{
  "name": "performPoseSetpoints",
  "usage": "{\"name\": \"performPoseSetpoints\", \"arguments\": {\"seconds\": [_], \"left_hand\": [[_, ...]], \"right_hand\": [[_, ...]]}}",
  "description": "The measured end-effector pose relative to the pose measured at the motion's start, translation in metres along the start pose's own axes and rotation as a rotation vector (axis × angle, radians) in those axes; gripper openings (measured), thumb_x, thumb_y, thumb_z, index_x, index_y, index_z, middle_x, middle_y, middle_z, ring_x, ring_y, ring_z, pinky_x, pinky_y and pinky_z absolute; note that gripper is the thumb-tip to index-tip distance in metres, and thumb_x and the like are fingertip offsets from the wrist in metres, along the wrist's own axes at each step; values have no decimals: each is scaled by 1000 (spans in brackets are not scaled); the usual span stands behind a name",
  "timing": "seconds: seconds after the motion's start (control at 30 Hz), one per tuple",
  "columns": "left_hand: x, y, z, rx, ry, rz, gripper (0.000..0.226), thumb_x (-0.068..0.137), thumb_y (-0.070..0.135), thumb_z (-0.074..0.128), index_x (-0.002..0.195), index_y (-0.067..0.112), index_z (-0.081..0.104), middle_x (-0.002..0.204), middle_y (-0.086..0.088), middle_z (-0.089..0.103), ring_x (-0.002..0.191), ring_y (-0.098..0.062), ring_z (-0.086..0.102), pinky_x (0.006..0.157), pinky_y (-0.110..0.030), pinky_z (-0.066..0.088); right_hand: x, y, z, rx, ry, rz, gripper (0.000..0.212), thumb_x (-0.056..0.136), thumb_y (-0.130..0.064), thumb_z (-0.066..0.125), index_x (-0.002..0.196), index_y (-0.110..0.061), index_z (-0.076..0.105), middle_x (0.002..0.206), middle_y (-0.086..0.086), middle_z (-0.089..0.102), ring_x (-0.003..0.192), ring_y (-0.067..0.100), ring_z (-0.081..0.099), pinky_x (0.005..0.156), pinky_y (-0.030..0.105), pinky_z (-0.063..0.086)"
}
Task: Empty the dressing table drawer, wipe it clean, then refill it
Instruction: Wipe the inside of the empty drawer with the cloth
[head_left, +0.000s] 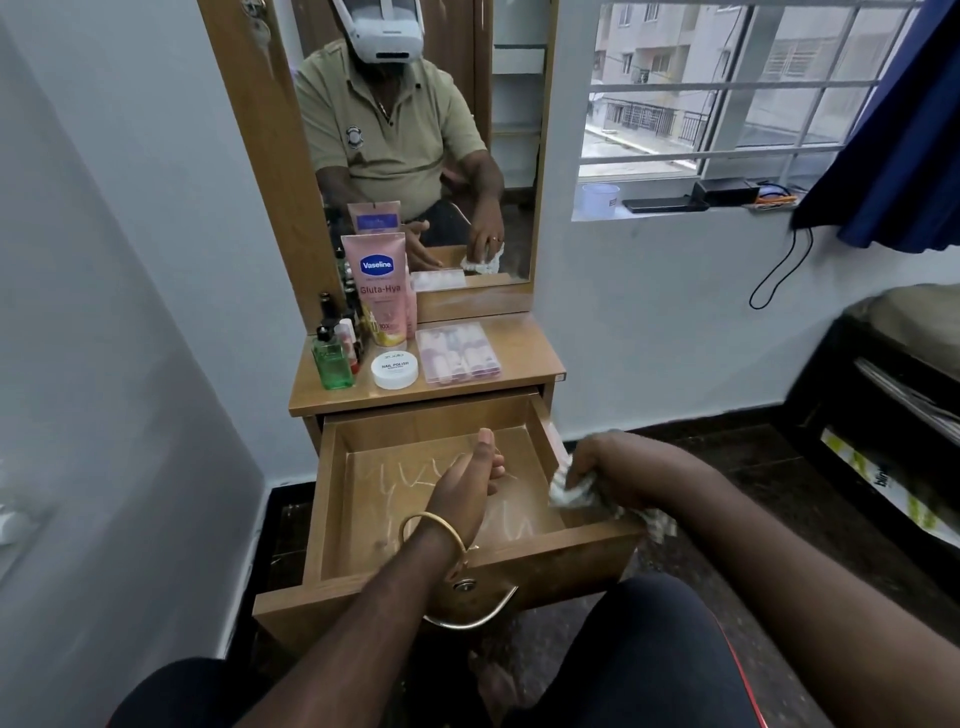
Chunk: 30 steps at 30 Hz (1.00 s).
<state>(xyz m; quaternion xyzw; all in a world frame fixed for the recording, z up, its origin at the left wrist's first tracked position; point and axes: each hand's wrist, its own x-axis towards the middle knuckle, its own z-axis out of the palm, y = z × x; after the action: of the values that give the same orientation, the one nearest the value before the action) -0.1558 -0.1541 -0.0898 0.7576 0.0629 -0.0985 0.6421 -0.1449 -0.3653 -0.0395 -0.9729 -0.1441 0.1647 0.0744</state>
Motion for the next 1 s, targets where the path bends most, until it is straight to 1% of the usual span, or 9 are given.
{"name": "performPoseSetpoints", "arguments": {"seconds": [0.1, 0.2, 0.3, 0.47, 0.53, 0.63, 0.73, 0.87, 1.0], "left_hand": [[-1, 0, -1, 13, -10, 6, 64, 91, 71, 26, 102, 24, 68, 102, 3, 71, 98, -16, 65, 92, -40, 48], [-1, 1, -1, 9, -7, 2, 64, 92, 70, 27, 105, 23, 67, 102, 3, 71, 98, -16, 65, 92, -41, 49], [0, 1, 0, -10, -12, -11, 64, 93, 70, 27, 104, 21, 67, 103, 0, 71, 97, -17, 64, 90, -39, 48], [2, -1, -1, -54, -21, -26, 66, 92, 70, 26, 101, 20, 68, 102, -2, 71, 95, -19, 65, 83, -36, 48], [2, -1, -1, -62, -26, -33, 67, 91, 72, 26, 100, 20, 68, 102, -3, 71, 93, -19, 65, 82, -35, 48], [1, 1, -2, -59, -21, -20, 66, 91, 71, 27, 101, 20, 68, 100, -2, 71, 93, -17, 64, 81, -33, 47], [-3, 2, -1, -5, -37, 11, 65, 91, 70, 26, 104, 21, 67, 101, 1, 71, 96, -15, 64, 84, -34, 47], [-10, 3, -1, 103, -84, 58, 71, 84, 78, 24, 106, 26, 66, 104, 6, 69, 104, -14, 61, 98, -40, 45], [-14, 3, -1, 131, -107, 70, 80, 76, 84, 21, 110, 27, 65, 108, 7, 68, 107, -13, 60, 102, -42, 44]], "right_hand": [[19, -8, 1, 18, 218, -10, 33, 85, -8, 70, 115, -21, 72, 118, -4, 65, 101, 14, 61, 91, 25, 50], [38, -11, 6, 10, 338, 20, 37, 84, -8, 71, 118, -21, 71, 124, 0, 65, 107, 17, 61, 93, 29, 50], [38, -13, -2, -15, 167, 92, 38, 88, -7, 67, 124, -19, 68, 130, 1, 61, 116, 20, 58, 97, 29, 47], [1, -9, 7, -69, -45, 67, 39, 81, -6, 74, 115, -27, 72, 106, -8, 63, 88, 8, 60, 74, 18, 45], [2, -9, 13, -59, 31, 53, 40, 81, -4, 73, 116, -25, 71, 110, -7, 63, 93, 10, 59, 76, 19, 45], [24, -9, 17, -9, 285, 44, 40, 83, -4, 71, 119, -22, 70, 123, -4, 64, 106, 14, 60, 94, 27, 49], [54, -7, 13, 73, 456, 59, 35, 86, -7, 68, 116, -23, 72, 127, -3, 64, 108, 17, 60, 96, 33, 50], [82, -1, 20, 26, 443, 111, 42, 88, -10, 66, 124, -32, 67, 131, -5, 63, 112, 18, 59, 92, 34, 53], [56, -7, 22, 3, 307, 144, 47, 90, -10, 65, 132, -31, 61, 126, 2, 64, 108, 17, 60, 95, 30, 50]]}}
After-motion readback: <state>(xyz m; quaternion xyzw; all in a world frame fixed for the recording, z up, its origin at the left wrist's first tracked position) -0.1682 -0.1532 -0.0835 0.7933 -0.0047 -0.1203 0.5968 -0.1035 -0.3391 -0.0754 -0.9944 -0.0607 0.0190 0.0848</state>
